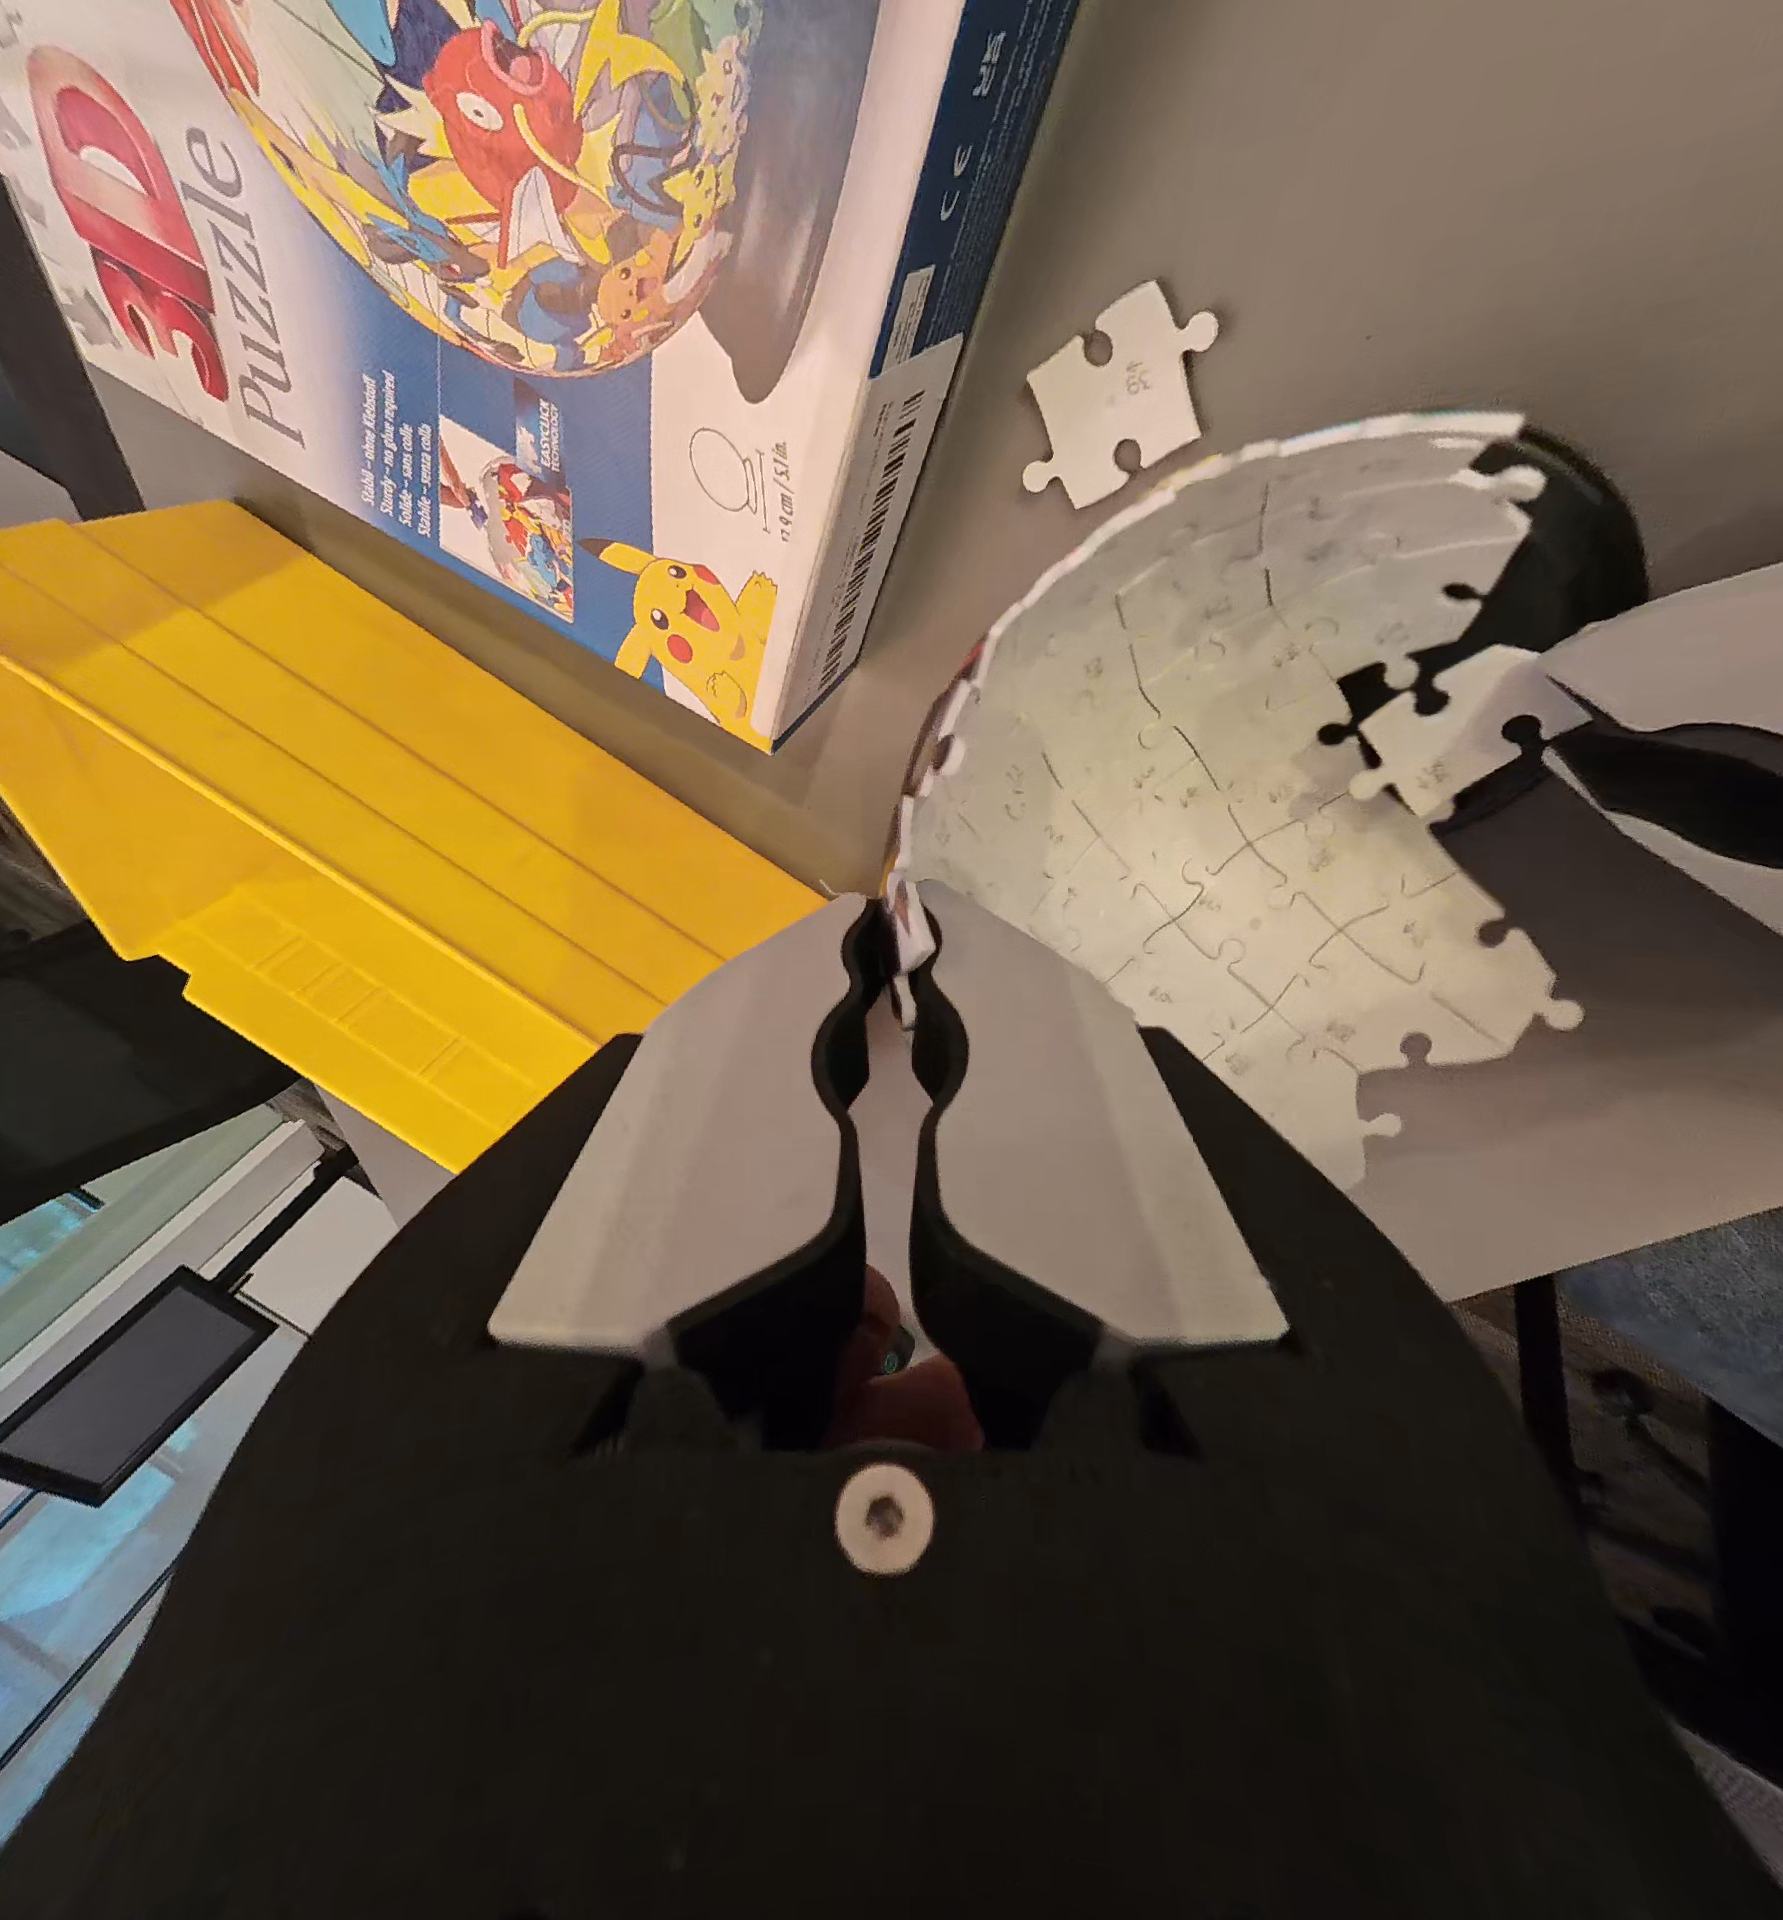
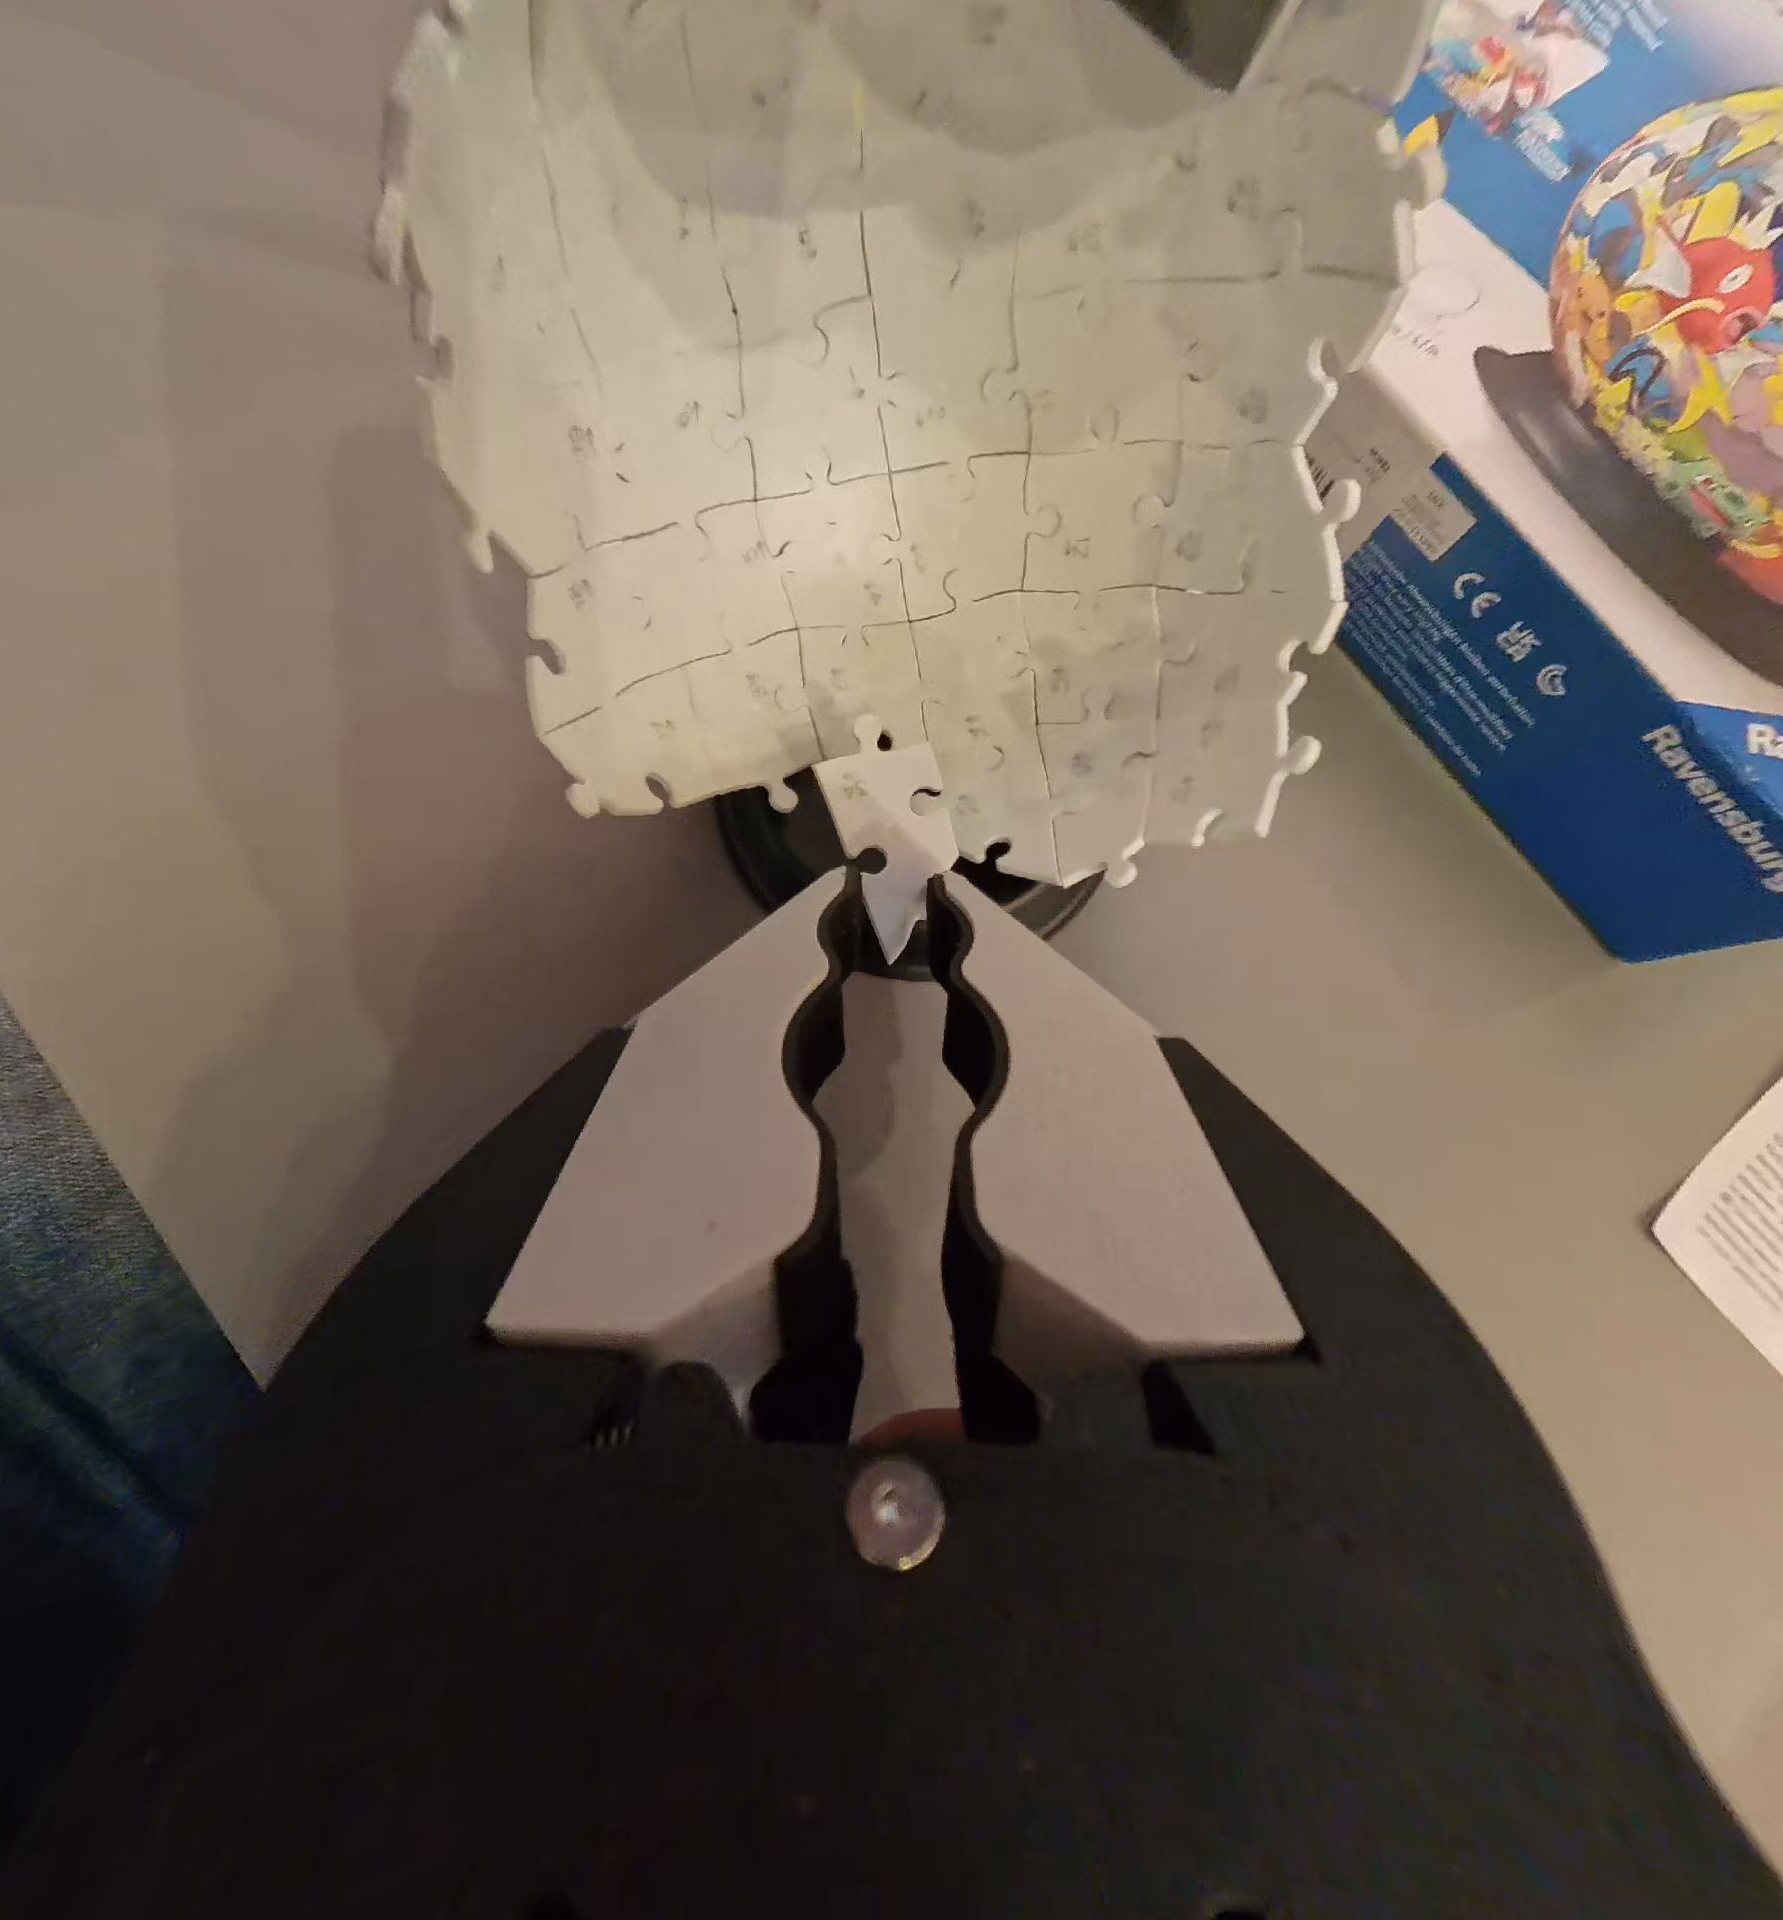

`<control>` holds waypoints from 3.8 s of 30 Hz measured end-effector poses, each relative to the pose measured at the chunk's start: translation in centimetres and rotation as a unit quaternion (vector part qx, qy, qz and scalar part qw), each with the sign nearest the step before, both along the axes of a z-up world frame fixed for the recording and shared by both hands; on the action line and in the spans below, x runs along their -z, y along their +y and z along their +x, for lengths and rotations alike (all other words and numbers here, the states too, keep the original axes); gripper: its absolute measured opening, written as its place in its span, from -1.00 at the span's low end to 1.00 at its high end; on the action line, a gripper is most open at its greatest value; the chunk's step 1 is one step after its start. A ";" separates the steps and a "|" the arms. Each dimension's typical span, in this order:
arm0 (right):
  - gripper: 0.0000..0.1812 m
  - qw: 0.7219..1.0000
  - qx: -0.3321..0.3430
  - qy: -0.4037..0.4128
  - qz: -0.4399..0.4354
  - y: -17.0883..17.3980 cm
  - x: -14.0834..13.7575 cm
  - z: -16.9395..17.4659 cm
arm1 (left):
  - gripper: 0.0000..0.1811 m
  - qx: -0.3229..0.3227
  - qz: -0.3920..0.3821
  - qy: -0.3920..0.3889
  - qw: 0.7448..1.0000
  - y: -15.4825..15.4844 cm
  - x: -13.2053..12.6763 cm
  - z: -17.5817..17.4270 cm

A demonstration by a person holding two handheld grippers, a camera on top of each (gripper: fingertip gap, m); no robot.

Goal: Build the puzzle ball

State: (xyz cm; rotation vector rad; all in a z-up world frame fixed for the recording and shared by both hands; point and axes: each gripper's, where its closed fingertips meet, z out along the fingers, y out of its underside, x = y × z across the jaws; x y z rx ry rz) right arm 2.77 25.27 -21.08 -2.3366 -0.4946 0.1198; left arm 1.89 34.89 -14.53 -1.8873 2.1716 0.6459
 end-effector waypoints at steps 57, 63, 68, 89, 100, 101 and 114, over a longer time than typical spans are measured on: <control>-1.00 0.989 -0.127 -0.073 0.038 3.0 1.5 -1.3 | -0.97 0.024 0.008 0.008 1.000 0.1 0.2 0.1; -1.00 0.986 -0.144 -0.069 0.038 2.8 1.5 -1.4 | -0.97 0.027 0.007 0.010 1.000 0.0 0.3 0.1; -1.00 0.983 -0.164 -0.071 0.034 2.7 1.5 -1.4 | -0.97 0.032 0.008 0.013 0.999 0.0 0.3 0.3; -1.00 0.979 -0.184 -0.078 0.046 3.2 1.4 -2.0 | -0.97 0.053 0.009 0.022 0.998 -0.1 0.4 0.8; -1.00 0.983 -0.167 -0.050 0.052 3.3 1.5 -2.0 | -0.97 0.054 0.009 0.019 0.998 -0.1 0.4 0.9; -1.00 0.984 -0.167 -0.046 0.052 3.2 1.5 -2.1 | -0.97 0.053 0.008 0.019 0.998 -0.1 0.4 0.9; -1.00 0.988 -0.144 -0.036 0.035 2.9 1.5 -1.3 | -0.97 0.050 0.004 0.013 0.999 -0.2 0.5 0.8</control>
